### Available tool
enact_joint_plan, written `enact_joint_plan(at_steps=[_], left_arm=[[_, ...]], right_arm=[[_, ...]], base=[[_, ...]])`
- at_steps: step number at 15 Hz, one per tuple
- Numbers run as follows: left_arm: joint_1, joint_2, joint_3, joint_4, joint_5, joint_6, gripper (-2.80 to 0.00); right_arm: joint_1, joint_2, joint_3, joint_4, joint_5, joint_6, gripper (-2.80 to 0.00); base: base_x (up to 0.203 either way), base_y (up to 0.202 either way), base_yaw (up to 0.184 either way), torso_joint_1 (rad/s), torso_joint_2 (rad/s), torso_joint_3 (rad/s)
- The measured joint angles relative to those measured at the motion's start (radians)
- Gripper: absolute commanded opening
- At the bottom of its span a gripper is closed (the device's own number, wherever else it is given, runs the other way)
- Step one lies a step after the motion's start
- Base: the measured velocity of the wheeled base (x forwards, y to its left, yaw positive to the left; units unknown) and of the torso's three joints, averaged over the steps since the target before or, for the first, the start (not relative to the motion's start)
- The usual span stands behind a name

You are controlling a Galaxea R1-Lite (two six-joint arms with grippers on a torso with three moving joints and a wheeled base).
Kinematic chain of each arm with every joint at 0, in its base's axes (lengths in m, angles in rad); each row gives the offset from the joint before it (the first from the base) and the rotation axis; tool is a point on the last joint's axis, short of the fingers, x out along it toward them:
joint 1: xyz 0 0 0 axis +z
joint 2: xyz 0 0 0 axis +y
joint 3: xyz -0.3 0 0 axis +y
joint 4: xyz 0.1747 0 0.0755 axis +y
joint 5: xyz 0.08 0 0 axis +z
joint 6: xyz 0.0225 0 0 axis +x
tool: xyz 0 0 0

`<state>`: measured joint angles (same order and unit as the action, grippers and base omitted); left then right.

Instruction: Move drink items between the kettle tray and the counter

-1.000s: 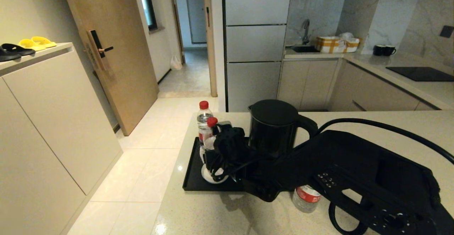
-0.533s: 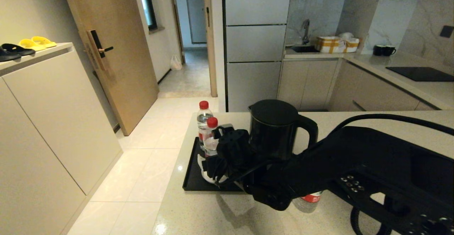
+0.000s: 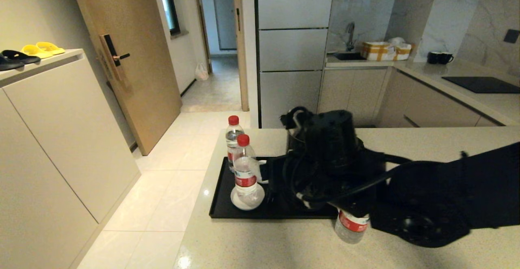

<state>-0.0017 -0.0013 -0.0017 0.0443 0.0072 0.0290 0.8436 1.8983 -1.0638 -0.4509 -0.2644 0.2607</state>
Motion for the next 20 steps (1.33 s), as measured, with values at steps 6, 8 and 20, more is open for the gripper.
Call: enact_joint_plan(at_steps=[6, 8, 20], left_arm=[[0.0, 0.0, 0.0, 0.0, 0.0, 0.0, -2.8], [0.0, 0.0, 0.0, 0.0, 0.0, 0.0, -2.8], [0.0, 0.0, 0.0, 0.0, 0.0, 0.0, -2.8]], right_arm=[[-0.008, -0.443, 0.104, 0.323, -0.197, -0.004, -2.8], [-0.021, -0.567, 0.123, 0.446, -0.26, -0.001, -2.8], [-0.821, -1.36, 0.238, 1.048, -0.526, -0.061, -2.8]], base=[[0.0, 0.0, 0.0, 0.0, 0.0, 0.0], [0.0, 0.0, 0.0, 0.0, 0.0, 0.0], [0.0, 0.0, 0.0, 0.0, 0.0, 0.0]])
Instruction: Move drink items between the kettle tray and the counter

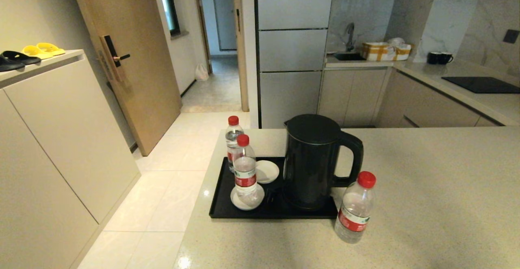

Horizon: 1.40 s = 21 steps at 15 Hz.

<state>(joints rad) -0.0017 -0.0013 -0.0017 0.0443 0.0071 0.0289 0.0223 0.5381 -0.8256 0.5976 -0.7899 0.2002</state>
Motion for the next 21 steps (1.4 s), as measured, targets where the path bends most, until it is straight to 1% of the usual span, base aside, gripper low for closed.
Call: enact_joint_plan(at_steps=[1, 2, 3, 5, 6, 7, 8, 10, 12, 13, 14, 15, 16, 17, 19, 21], left_arm=[[0.0, 0.0, 0.0, 0.0, 0.0, 0.0, -2.8], [0.0, 0.0, 0.0, 0.0, 0.0, 0.0, -2.8], [0.0, 0.0, 0.0, 0.0, 0.0, 0.0, -2.8], [0.001, 0.0, 0.0, 0.0, 0.0, 0.0, -2.8], [0.0, 0.0, 0.0, 0.0, 0.0, 0.0, -2.8], [0.0, 0.0, 0.0, 0.0, 0.0, 0.0, -2.8], [0.0, 0.0, 0.0, 0.0, 0.001, 0.0, -2.8], [0.0, 0.0, 0.0, 0.0, 0.0, 0.0, -2.8], [0.0, 0.0, 0.0, 0.0, 0.0, 0.0, -2.8], [0.0, 0.0, 0.0, 0.0, 0.0, 0.0, -2.8], [0.0, 0.0, 0.0, 0.0, 0.0, 0.0, -2.8], [0.0, 0.0, 0.0, 0.0, 0.0, 0.0, -2.8], [0.0, 0.0, 0.0, 0.0, 0.0, 0.0, -2.8], [0.0, 0.0, 0.0, 0.0, 0.0, 0.0, -2.8], [0.001, 0.0, 0.0, 0.0, 0.0, 0.0, -2.8], [0.0, 0.0, 0.0, 0.0, 0.0, 0.0, -2.8]], right_arm=[[-0.03, -0.076, 0.034, 0.029, -0.001, 0.014, -2.8], [-0.047, -0.15, 0.082, 0.072, 0.027, 0.04, -2.8], [-0.039, -0.208, 0.11, 0.095, 0.079, 0.034, -2.8], [-0.022, -0.3, 0.136, 0.102, 0.199, -0.022, -2.8], [-0.021, -0.35, 0.159, 0.099, 0.241, -0.048, -2.8], [-0.019, -0.403, 0.199, 0.089, 0.276, -0.081, -2.8], [-0.018, -0.451, 0.268, 0.047, 0.315, -0.1, -2.8], [-0.016, -0.501, 0.442, -0.122, 0.419, -0.135, -2.8], [-0.017, -0.526, 0.653, -0.385, 0.57, -0.227, -2.8], [-0.017, -0.533, 0.732, -0.51, 0.655, -0.27, -2.8], [-0.017, -0.536, 0.777, -0.602, 0.735, -0.29, -2.8], [-0.017, -0.538, 0.797, -0.651, 0.806, -0.288, -2.8], [-0.017, -0.54, 0.804, -0.642, 0.839, -0.259, -2.8], [-0.017, -0.54, 0.802, -0.608, 0.835, -0.215, -2.8], [-0.017, -0.54, 0.787, -0.532, 0.802, -0.113, -2.8], [-0.018, -0.54, 0.783, -0.527, 0.792, -0.089, -2.8]], base=[[0.0, 0.0, 0.0, 0.0, 0.0, 0.0], [0.0, 0.0, 0.0, 0.0, 0.0, 0.0], [0.0, 0.0, 0.0, 0.0, 0.0, 0.0], [0.0, 0.0, 0.0, 0.0, 0.0, 0.0], [0.0, 0.0, 0.0, 0.0, 0.0, 0.0], [0.0, 0.0, 0.0, 0.0, 0.0, 0.0], [0.0, 0.0, 0.0, 0.0, 0.0, 0.0], [0.0, 0.0, 0.0, 0.0, 0.0, 0.0], [0.0, 0.0, 0.0, 0.0, 0.0, 0.0], [0.0, 0.0, 0.0, 0.0, 0.0, 0.0], [0.0, 0.0, 0.0, 0.0, 0.0, 0.0], [0.0, 0.0, 0.0, 0.0, 0.0, 0.0], [0.0, 0.0, 0.0, 0.0, 0.0, 0.0], [0.0, 0.0, 0.0, 0.0, 0.0, 0.0], [0.0, 0.0, 0.0, 0.0, 0.0, 0.0], [0.0, 0.0, 0.0, 0.0, 0.0, 0.0]])
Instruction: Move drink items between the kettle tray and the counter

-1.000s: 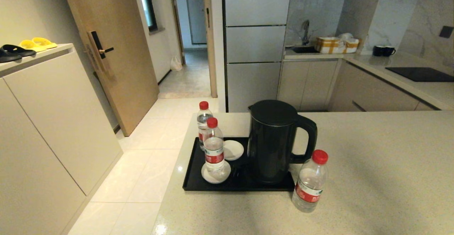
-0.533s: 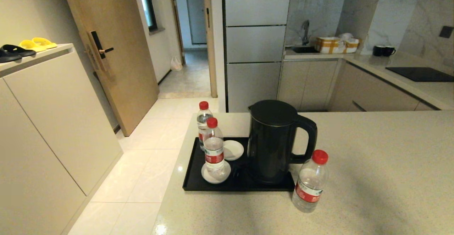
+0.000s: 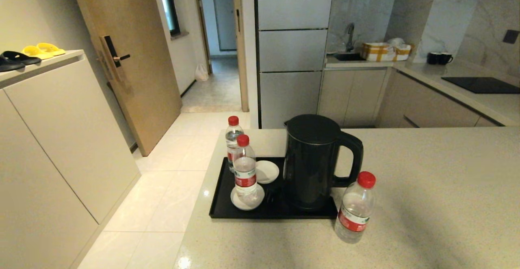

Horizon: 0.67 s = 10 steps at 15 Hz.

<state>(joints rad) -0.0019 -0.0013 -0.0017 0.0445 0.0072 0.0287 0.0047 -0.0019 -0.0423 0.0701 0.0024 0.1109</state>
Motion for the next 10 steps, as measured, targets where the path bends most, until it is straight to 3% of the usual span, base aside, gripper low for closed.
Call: enact_joint_plan(at_steps=[3, 7, 10], left_arm=[[0.0, 0.0, 0.0, 0.0, 0.0, 0.0, -2.8], [0.001, 0.0, 0.0, 0.0, 0.0, 0.0, -2.8], [0.0, 0.0, 0.0, 0.0, 0.0, 0.0, -2.8]], right_arm=[[0.001, 0.0, -0.005, 0.01, -0.005, -0.017, -2.8], [0.001, -0.001, 0.033, -0.068, -0.001, -0.177, -2.8], [0.001, 0.0, 0.039, -0.064, -0.002, -0.141, -2.8]], base=[[0.0, 0.0, 0.0, 0.0, 0.0, 0.0], [0.0, 0.0, 0.0, 0.0, 0.0, 0.0], [0.0, 0.0, 0.0, 0.0, 0.0, 0.0]])
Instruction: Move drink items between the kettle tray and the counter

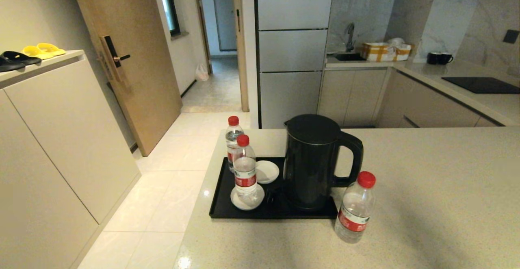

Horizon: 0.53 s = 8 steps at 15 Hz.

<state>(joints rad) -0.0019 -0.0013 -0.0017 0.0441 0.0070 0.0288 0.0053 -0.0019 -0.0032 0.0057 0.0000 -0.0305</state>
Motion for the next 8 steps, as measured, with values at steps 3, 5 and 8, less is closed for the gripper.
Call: enact_joint_plan(at_steps=[3, 5, 8], left_arm=[[0.0, 0.0, 0.0, 0.001, 0.0, 0.0, -2.8], [0.0, 0.0, 0.0, 0.0, 0.0, 0.0, -2.8], [0.0, 0.0, 0.0, 0.0, 0.001, 0.0, -2.8]], right_arm=[[0.0, 0.0, 0.001, -0.001, 0.0, 0.006, -2.8], [0.0, 0.0, 0.001, -0.001, 0.0, 0.006, -2.8], [0.0, 0.001, 0.001, -0.001, 0.0, 0.006, -2.8]], base=[[0.0, 0.0, 0.0, 0.0, 0.0, 0.0], [0.0, 0.0, 0.0, 0.0, 0.0, 0.0], [0.0, 0.0, 0.0, 0.0, 0.0, 0.0]])
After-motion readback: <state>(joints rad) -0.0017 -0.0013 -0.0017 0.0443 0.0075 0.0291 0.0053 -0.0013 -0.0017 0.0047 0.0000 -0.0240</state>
